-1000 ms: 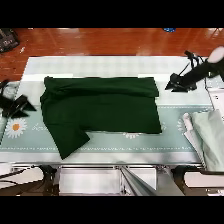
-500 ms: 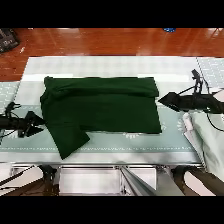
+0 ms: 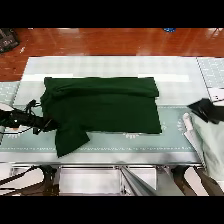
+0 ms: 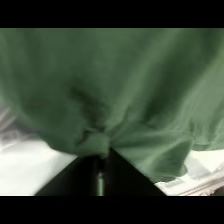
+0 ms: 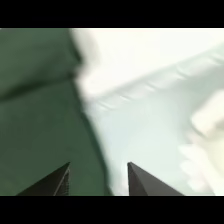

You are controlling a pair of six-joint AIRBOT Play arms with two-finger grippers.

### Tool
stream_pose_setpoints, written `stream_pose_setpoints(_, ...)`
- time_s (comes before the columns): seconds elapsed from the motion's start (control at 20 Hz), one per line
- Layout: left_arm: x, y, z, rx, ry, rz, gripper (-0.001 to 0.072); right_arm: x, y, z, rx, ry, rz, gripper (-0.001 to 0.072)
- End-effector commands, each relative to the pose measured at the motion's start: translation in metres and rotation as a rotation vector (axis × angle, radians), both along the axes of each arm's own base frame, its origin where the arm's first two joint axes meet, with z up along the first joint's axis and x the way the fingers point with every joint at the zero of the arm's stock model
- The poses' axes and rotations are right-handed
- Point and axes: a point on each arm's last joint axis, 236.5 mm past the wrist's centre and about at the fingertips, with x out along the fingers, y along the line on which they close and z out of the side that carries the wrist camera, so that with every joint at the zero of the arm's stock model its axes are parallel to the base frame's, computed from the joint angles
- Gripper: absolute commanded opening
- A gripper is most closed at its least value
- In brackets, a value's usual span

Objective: Fold the shirts.

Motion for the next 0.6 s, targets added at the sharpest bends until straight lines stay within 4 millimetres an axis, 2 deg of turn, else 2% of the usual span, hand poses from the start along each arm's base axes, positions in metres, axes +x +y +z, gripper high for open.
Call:
stream_pose_setpoints(0.0,0.004,-0.009,0.006,-0.005,-0.016,-0.074,0.0016,-0.053,0.001,-0.039,0.029,0.204,-0.011,0.0413)
stream_pose_setpoints(0.15,0.01,-0.009,0.021,-0.021,-0.036,-0.109,0.0016,-0.081,0.048,-0.074,0.138,0.301,0.053,0.0413)
stream_pose_setpoints(0.25,0.015,-0.008,0.026,-0.021,-0.047,-0.115,0.0016,-0.092,0.067,-0.089,0.147,0.342,0.101,0.0413)
stream_pose_setpoints(0.35,0.016,-0.008,0.027,-0.019,-0.05,-0.115,0.0016,-0.092,0.085,-0.095,0.174,0.355,0.142,0.0413)
stream_pose_setpoints(0.55,0.015,-0.008,0.027,-0.02,-0.049,-0.115,0.0016,-0.07,0.11,-0.107,0.202,0.332,0.15,0.0413)
